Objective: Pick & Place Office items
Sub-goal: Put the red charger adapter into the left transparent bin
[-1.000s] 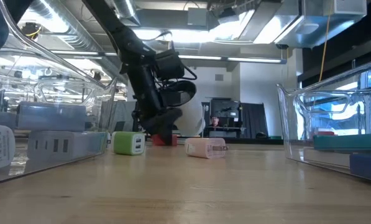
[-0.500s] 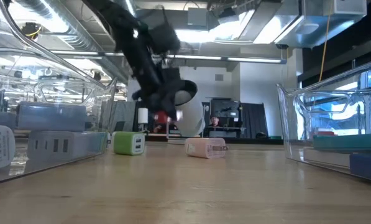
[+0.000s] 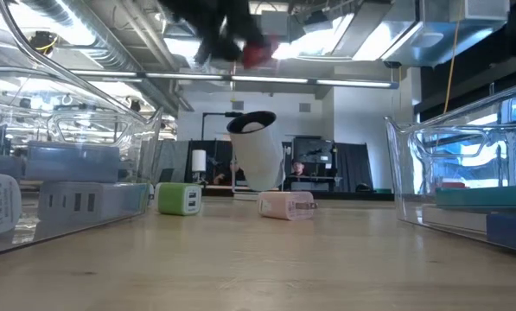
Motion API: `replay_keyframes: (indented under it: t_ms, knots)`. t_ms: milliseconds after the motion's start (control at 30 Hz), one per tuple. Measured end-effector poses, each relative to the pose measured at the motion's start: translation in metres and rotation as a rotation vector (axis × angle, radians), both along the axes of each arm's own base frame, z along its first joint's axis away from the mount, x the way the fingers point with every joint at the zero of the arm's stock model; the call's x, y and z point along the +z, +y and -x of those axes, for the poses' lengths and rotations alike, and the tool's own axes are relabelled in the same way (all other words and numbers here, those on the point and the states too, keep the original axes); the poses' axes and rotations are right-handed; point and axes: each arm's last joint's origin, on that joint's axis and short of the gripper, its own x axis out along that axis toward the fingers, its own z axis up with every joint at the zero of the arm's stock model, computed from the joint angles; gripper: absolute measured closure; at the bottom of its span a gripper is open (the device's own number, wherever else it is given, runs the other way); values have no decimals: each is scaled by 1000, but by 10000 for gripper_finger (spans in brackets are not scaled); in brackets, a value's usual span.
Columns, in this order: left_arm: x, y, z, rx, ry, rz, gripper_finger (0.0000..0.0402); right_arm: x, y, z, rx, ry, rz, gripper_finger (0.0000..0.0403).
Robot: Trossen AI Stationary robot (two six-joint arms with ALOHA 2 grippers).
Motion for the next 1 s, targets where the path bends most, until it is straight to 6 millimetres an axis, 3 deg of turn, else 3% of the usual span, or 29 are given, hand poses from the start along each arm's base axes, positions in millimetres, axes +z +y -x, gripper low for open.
replay_keyframes:
  t_ms: [200,400,600,833,1000]
  knots:
    - [34,-34,11,-87,-179,-85,182,1,-9,-6,-89,-96,131,133]
    - [52,-64,16,-110,-288,-211,181,5,-21,-14,-273,-254,326,133]
    - [60,-87,20,-85,-350,-290,181,12,-30,-21,-436,-390,441,133]
    - [65,-107,25,-84,-379,-318,181,12,-35,-24,-473,-401,453,133]
    - [63,-121,29,-155,-396,-243,181,15,-36,-28,-499,-427,428,133]
